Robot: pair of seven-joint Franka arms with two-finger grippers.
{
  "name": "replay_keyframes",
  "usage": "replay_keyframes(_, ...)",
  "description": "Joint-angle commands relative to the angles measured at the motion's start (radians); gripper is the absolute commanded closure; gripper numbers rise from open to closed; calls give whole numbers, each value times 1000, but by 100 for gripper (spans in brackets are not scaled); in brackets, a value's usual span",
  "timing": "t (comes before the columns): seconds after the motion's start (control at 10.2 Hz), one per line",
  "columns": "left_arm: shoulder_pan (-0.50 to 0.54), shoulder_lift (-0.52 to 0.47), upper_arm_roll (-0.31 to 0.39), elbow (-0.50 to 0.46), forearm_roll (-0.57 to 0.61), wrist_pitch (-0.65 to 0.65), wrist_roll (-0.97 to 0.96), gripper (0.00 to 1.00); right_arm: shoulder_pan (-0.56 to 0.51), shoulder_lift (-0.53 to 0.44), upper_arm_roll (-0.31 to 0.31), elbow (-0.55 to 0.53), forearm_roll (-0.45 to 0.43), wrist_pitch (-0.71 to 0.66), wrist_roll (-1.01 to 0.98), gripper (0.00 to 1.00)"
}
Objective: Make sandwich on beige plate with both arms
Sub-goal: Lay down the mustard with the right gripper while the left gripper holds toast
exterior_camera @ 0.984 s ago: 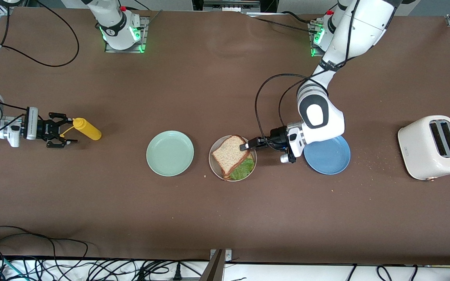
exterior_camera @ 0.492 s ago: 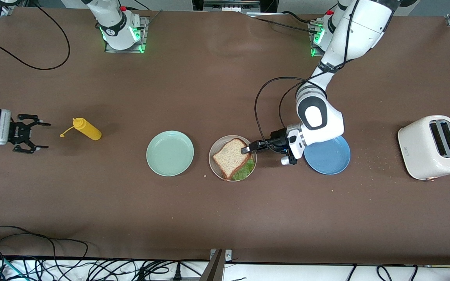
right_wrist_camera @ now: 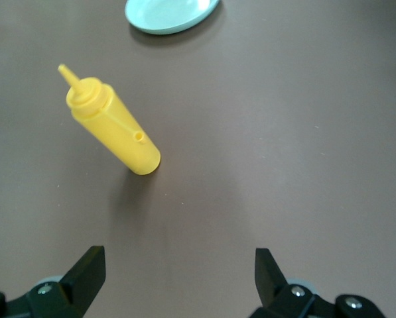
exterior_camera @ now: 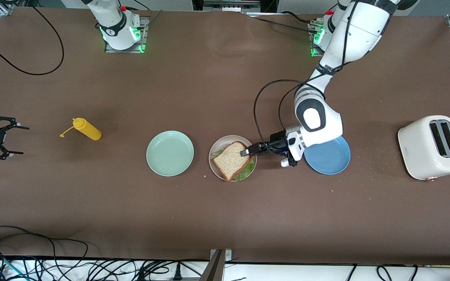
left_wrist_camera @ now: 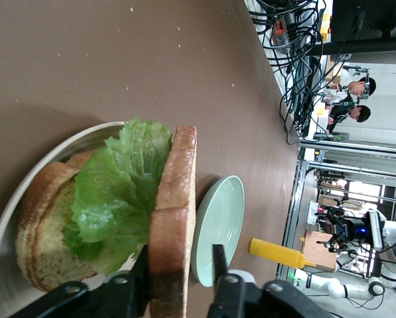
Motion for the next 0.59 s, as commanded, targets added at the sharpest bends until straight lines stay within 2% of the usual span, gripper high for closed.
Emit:
replay_keyframes(0.0,-10,11,3,18,-35,66,74,0,15,-57,7,32,-57,-23,168,0)
replay_keyframes(0.49,-8,-2,3,10,-22,93,82,0,90,-158,5,33,-118,-52,528,0)
